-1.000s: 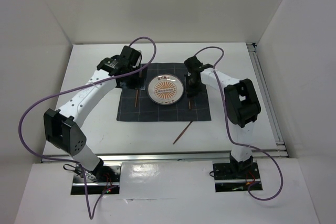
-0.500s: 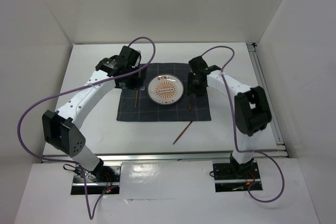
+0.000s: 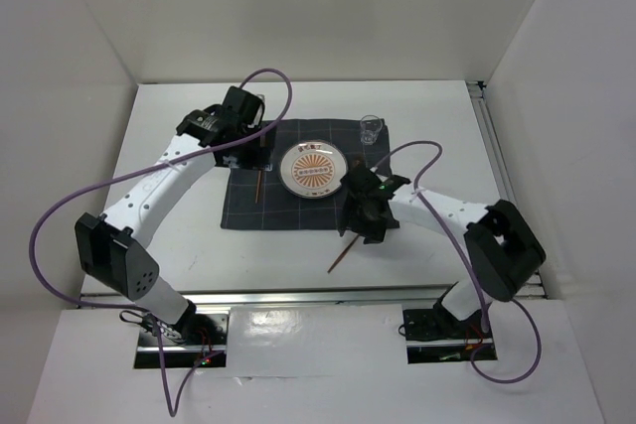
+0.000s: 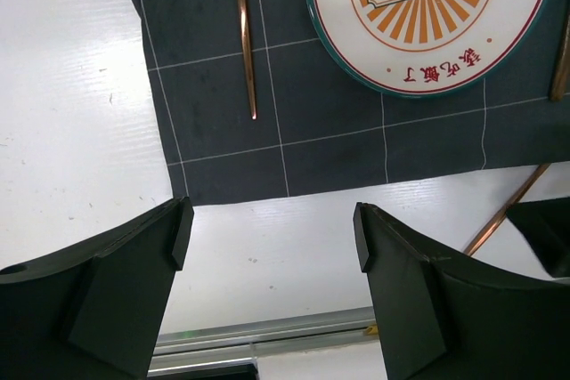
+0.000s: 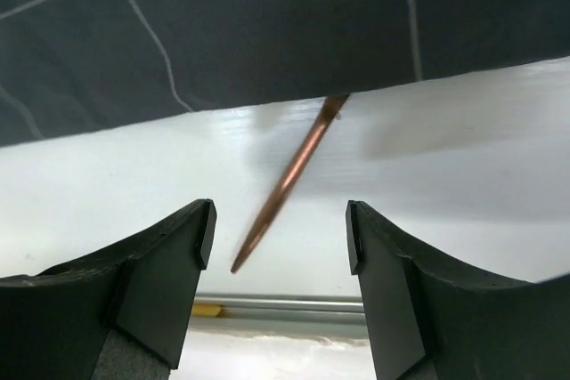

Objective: Set the dinner table for one person

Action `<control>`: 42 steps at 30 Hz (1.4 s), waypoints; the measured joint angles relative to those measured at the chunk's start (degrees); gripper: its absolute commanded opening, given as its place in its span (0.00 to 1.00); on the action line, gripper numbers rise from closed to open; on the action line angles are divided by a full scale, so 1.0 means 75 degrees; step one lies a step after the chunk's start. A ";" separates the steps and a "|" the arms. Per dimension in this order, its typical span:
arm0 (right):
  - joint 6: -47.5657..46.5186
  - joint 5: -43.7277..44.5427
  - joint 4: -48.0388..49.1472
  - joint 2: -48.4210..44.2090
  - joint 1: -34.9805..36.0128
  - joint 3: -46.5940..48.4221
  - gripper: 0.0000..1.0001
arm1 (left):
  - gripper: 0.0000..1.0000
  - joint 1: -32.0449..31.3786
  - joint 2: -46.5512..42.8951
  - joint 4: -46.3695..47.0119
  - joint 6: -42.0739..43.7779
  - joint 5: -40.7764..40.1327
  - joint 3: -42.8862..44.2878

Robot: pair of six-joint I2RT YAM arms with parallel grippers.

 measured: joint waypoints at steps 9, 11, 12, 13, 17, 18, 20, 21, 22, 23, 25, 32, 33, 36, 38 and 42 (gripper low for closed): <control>0.1163 0.0446 -0.0236 0.1632 0.0708 0.0839 0.54 | 0.91 0.0000 -0.0312 0.0064 0.0012 0.0050 -0.0242; 0.1329 0.0487 -0.0271 0.1658 0.0726 0.0857 0.47 | 0.91 0.0000 -0.0315 0.0067 0.0032 0.0044 -0.0303; 0.1422 0.0513 -0.0300 0.1658 0.0726 0.0854 0.38 | 0.91 0.0000 -0.0315 0.0058 0.0047 0.0044 -0.0323; 0.1504 0.0536 -0.0306 0.1661 0.0726 0.0839 0.31 | 0.91 0.0000 -0.0315 0.0058 0.0096 0.0041 -0.0332; 0.1961 0.0583 -0.0207 0.1370 0.0723 0.0449 0.00 | 0.91 0.0000 -0.0315 0.0067 0.0166 0.0020 -0.0344; 0.2095 0.0586 -0.0157 0.1218 0.0723 0.0297 0.00 | 0.91 0.0000 -0.0318 0.0064 0.0172 0.0017 -0.0344; 0.2390 0.0568 -0.0085 0.0839 0.0726 -0.0131 0.00 | 0.91 0.0000 -0.0318 0.0067 0.0175 0.0006 -0.0344; 0.2515 0.0586 -0.0119 0.0589 0.0726 -0.0370 0.00 | 0.91 0.0000 -0.0318 0.0067 0.0175 0.0000 -0.0344; 0.2623 0.0627 -0.0210 0.0321 0.0726 -0.0635 0.00 | 0.91 0.0000 -0.0318 0.0067 0.0175 0.0000 -0.0344; 0.2719 0.0670 -0.0388 0.0085 0.0726 -0.0833 0.00 | 0.91 0.0000 -0.0318 0.0067 0.0181 0.0003 -0.0344; 0.2906 0.0825 -0.0880 -0.0405 0.0726 -0.1186 0.00 | 0.91 0.0000 -0.0318 0.0067 0.0187 0.0003 -0.0344; 0.3130 0.1562 -0.2264 -0.1734 0.0536 -0.1113 0.00 | 0.91 0.0000 -0.0318 0.0125 0.0189 0.0076 -0.0344; 0.3121 0.1670 -0.2387 -0.1749 0.0495 -0.0985 0.00 | 0.91 0.0000 -0.0318 0.0143 0.0189 0.0085 -0.0344; 0.2815 0.2081 -0.2664 -0.1690 0.0449 -0.0408 0.00 | 0.91 0.0000 -0.0318 0.0181 0.0192 0.0117 -0.0344; 0.2270 0.2270 -0.2617 -0.1530 0.0396 0.0050 0.00 | 0.91 0.0000 -0.0318 0.0181 0.0189 0.0128 -0.0344; 0.0338 0.2355 -0.2069 -0.0603 0.0070 0.1058 0.00 | 0.91 0.0000 -0.0318 0.0184 0.0192 0.0166 -0.0344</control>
